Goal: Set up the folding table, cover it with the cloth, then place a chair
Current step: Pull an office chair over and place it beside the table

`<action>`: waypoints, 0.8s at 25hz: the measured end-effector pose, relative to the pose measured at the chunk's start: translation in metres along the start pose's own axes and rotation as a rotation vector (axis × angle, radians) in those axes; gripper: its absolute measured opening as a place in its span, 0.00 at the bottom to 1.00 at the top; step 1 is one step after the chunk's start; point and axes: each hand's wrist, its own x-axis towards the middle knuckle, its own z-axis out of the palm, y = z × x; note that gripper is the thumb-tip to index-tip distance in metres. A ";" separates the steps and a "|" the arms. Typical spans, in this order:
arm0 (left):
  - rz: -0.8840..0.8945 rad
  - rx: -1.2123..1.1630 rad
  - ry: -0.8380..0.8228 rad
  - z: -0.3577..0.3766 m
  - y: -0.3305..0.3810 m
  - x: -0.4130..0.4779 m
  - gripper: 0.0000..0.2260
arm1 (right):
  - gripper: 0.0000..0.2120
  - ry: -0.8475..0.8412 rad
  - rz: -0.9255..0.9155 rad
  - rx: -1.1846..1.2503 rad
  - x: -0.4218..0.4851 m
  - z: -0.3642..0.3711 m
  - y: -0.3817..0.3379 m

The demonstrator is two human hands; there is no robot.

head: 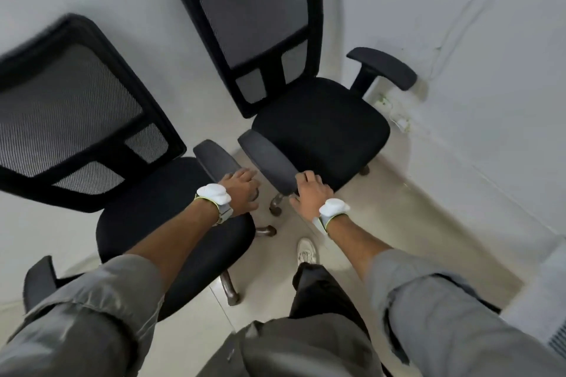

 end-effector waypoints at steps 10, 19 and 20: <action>-0.036 -0.030 -0.120 -0.021 -0.025 0.080 0.42 | 0.29 -0.273 0.162 0.478 0.090 0.003 0.003; 0.206 0.030 -0.238 0.003 0.011 0.057 0.44 | 0.46 -0.196 0.336 0.294 0.011 -0.002 0.050; 0.243 0.042 -0.248 0.006 0.018 0.053 0.44 | 0.48 -0.209 0.355 0.269 0.002 -0.005 0.056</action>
